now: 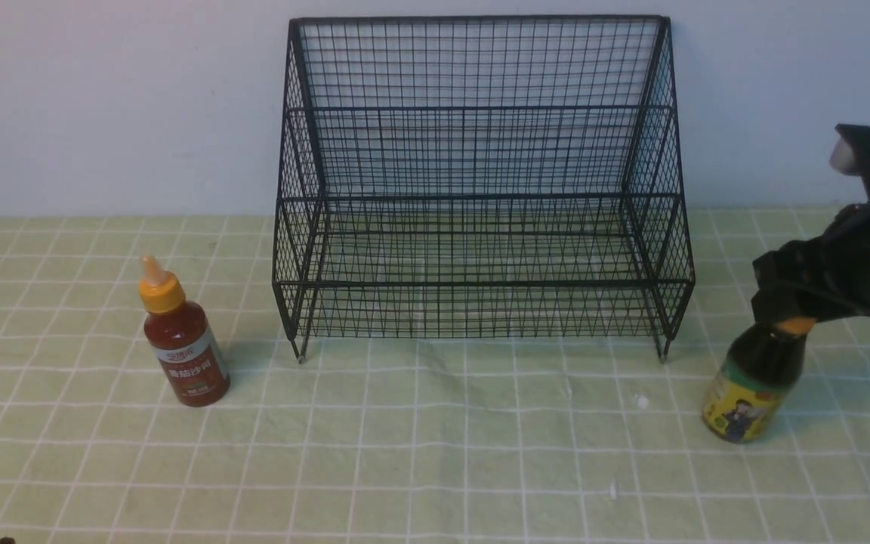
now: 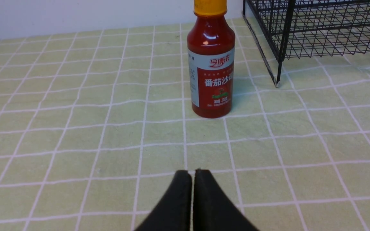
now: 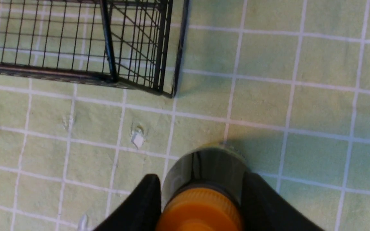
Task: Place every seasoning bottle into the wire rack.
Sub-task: Use the right arm to grab the condiment bottle closest to it, then use the right arm to put the condiment bottle back on the shelf
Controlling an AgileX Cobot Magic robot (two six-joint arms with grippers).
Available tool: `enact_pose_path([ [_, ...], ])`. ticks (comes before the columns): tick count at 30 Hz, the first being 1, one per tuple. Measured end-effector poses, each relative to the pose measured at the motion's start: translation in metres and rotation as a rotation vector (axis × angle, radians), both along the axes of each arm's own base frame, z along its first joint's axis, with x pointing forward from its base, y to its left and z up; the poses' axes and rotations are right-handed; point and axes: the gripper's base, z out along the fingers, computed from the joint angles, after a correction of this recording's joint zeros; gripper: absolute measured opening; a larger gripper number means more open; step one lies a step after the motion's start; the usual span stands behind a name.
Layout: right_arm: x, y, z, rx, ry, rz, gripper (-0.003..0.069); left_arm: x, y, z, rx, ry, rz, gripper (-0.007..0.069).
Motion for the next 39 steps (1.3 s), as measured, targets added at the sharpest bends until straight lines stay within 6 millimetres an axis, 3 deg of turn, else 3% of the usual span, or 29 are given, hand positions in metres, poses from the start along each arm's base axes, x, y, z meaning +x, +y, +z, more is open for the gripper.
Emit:
enact_pose_path([
  [4,-0.002,0.001,0.018,0.001,0.032,0.033,0.0298,0.0,0.0,0.0,0.0,0.0,0.0,-0.0007],
  [7,-0.006,0.002,0.057,0.005,-0.037,0.053,0.0298,0.0,0.0,0.0,0.0,0.0,0.0,-0.0007],
  [10,-0.017,0.003,0.109,0.014,-0.183,0.062,0.0298,0.0,0.0,0.0,0.0,0.0,0.0,-0.0007],
  [14,-0.024,0.006,0.157,0.067,-0.328,0.068,0.0298,0.0,0.0,0.0,0.0,0.0,0.0,-0.0007],
  [17,-0.019,0.014,0.173,0.13,-0.372,0.089,0.0298,0.0,0.0,0.0,0.0,0.0,0.0,-0.0007],
  [20,-0.012,0.022,0.172,0.136,-0.373,0.12,0.0298,0.0,0.0,0.0,0.0,0.0,0.0,-0.0007],
  [23,0.004,0.044,0.165,0.134,-0.367,0.182,0.0298,0.0,0.0,0.0,0.0,0.0,0.0,-0.0007],
  [28,0.037,0.086,0.133,0.062,-0.34,0.263,0.0298,0.0,0.0,0.0,0.0,0.0,0.0,-0.0007],
  [39,0.069,0.113,0.071,-0.014,-0.201,0.321,0.0298,0.0,0.0,0.0,0.0,0.0,0.0,-0.0007],
])
